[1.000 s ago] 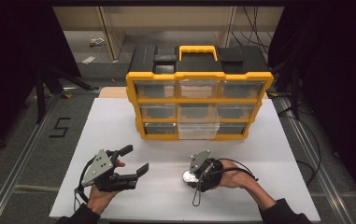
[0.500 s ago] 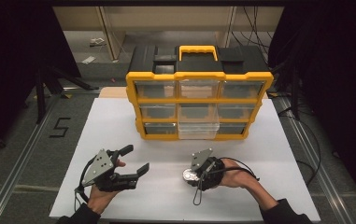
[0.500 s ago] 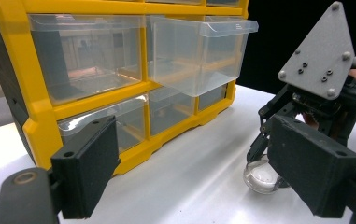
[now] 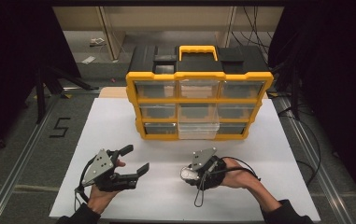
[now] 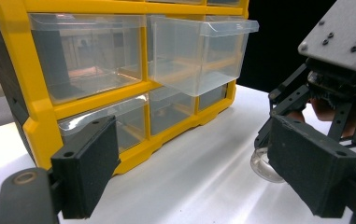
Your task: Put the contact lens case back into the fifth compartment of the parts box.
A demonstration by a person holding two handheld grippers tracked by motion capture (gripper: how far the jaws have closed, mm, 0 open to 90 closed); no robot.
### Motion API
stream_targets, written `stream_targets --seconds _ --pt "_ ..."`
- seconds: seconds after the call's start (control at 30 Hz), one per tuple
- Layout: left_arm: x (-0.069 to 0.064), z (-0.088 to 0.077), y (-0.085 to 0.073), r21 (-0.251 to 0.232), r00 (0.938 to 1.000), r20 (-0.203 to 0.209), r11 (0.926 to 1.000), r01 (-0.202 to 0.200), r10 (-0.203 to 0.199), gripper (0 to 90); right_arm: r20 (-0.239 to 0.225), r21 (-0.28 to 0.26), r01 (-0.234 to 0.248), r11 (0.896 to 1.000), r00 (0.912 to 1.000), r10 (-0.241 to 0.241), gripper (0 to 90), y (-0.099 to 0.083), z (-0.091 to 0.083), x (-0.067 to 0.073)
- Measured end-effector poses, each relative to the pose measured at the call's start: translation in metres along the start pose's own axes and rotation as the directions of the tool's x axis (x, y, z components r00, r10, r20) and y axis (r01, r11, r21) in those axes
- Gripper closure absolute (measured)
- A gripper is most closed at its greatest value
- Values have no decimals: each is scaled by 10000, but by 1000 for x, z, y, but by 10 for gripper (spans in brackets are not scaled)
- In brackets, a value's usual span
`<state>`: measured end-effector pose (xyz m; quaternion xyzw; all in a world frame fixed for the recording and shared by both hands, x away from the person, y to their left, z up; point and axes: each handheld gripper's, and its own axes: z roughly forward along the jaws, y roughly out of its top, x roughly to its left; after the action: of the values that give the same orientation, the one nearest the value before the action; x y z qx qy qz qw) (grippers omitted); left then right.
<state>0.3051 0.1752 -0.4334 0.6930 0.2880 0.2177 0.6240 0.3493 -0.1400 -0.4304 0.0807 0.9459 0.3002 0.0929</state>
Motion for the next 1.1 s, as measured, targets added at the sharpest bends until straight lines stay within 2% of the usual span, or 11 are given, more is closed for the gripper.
stream_targets --seconds 0.57,1.1 --pt "0 0 0 -41 10000 3 10000 6 -6 165 163 -790 114 9968 9998 -101 495 10 -19 4" --pt "0 0 1 -43 10000 1 10000 -28 28 165 387 -1604 129 9870 9992 -67 495 18 -40 5"
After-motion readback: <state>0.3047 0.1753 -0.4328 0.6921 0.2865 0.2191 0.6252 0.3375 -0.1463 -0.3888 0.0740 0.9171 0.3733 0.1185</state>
